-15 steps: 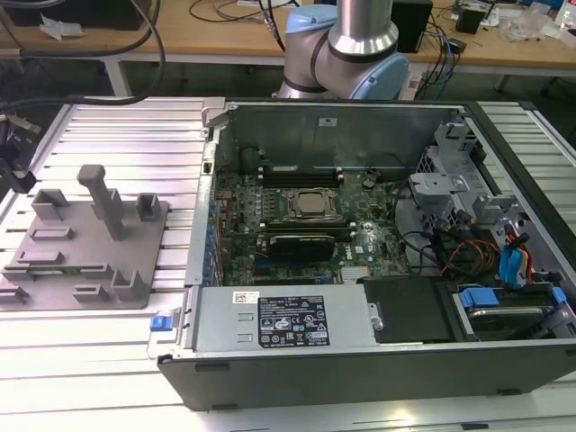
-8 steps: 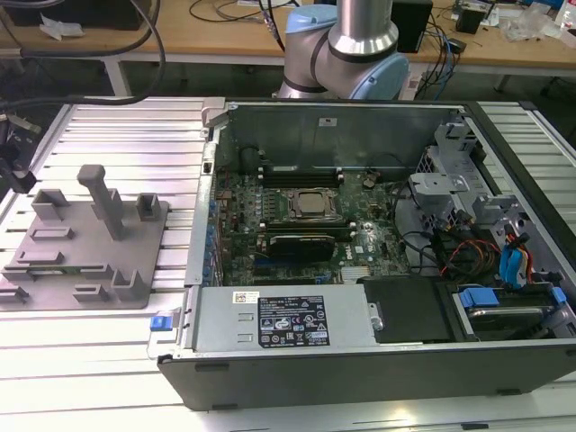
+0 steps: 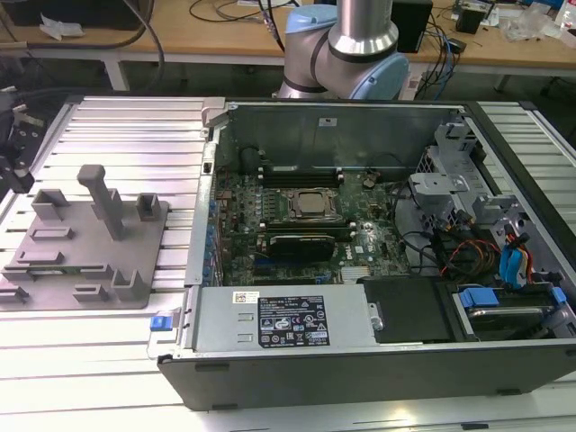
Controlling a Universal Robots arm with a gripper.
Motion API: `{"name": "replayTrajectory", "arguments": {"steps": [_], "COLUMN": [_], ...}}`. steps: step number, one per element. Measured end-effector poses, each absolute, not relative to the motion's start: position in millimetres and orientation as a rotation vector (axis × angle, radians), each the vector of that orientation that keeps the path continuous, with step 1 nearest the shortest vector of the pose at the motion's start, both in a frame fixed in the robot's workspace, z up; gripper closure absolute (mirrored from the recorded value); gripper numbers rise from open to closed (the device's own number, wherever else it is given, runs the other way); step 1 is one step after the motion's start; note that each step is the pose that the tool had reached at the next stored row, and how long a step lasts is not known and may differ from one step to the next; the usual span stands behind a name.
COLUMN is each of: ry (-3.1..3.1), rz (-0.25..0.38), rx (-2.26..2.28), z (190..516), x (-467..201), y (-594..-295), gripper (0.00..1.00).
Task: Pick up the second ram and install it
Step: 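Pick up the second ram and move it above second insertion slot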
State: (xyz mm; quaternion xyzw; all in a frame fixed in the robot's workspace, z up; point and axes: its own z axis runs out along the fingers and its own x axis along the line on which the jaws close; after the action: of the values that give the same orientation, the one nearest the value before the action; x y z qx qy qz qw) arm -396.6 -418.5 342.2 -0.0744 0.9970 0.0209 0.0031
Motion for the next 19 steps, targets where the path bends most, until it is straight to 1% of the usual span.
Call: {"name": "replayTrajectory", "arguments": {"steps": [3,19], "ry": [3.110,2.963], "rz": [0.053,0.048], "rx": [-0.420,-1.056], "z": [342.2,341.5], "x": [-396.8,-396.8], "y": [-418.5,-418.6], "gripper": [0.92,0.92]}}
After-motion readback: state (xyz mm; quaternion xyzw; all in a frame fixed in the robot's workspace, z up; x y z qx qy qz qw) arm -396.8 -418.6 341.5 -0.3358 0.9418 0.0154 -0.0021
